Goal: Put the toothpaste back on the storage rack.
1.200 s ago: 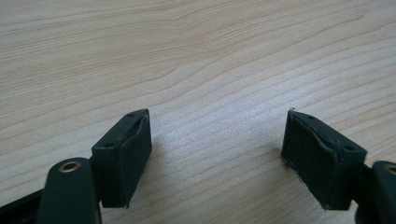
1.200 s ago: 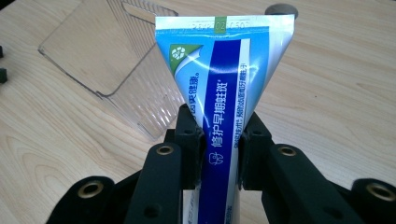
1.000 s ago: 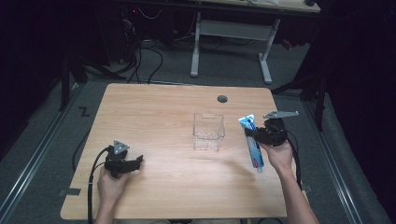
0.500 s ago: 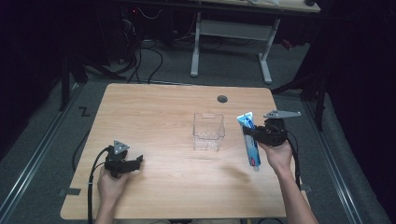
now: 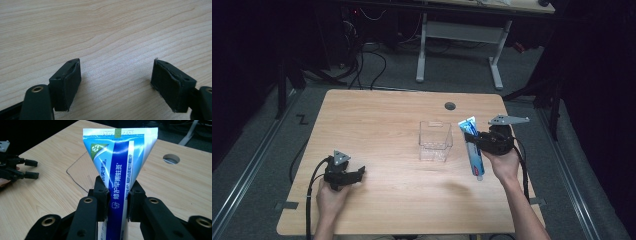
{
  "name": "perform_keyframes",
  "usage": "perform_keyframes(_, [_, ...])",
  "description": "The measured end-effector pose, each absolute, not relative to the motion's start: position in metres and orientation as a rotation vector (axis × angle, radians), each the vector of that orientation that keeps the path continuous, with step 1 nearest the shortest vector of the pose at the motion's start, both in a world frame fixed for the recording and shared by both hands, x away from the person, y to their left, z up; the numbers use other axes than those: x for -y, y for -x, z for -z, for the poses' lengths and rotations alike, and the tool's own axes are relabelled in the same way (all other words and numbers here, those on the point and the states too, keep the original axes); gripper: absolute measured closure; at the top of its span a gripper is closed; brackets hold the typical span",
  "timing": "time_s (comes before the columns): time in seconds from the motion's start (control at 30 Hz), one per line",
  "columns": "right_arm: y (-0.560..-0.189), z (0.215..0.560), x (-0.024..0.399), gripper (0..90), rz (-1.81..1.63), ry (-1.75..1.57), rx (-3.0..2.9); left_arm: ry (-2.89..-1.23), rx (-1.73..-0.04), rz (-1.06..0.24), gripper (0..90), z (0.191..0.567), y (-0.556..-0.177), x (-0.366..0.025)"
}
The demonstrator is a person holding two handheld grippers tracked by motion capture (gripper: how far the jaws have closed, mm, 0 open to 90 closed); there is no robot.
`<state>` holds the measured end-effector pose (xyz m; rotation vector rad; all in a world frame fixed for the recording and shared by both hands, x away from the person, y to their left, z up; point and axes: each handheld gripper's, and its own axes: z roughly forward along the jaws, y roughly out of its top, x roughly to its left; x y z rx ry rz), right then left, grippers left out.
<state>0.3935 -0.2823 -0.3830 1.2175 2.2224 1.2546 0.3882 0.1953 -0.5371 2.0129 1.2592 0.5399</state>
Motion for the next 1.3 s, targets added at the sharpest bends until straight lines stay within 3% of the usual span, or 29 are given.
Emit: perform_keyframes(1.3, [-0.416, 0.345, 0.234, 73.9, -1.402, -1.082, -2.210, -2.013, -1.258, -0.540, 24.2, 0.537, -0.388, -0.195])
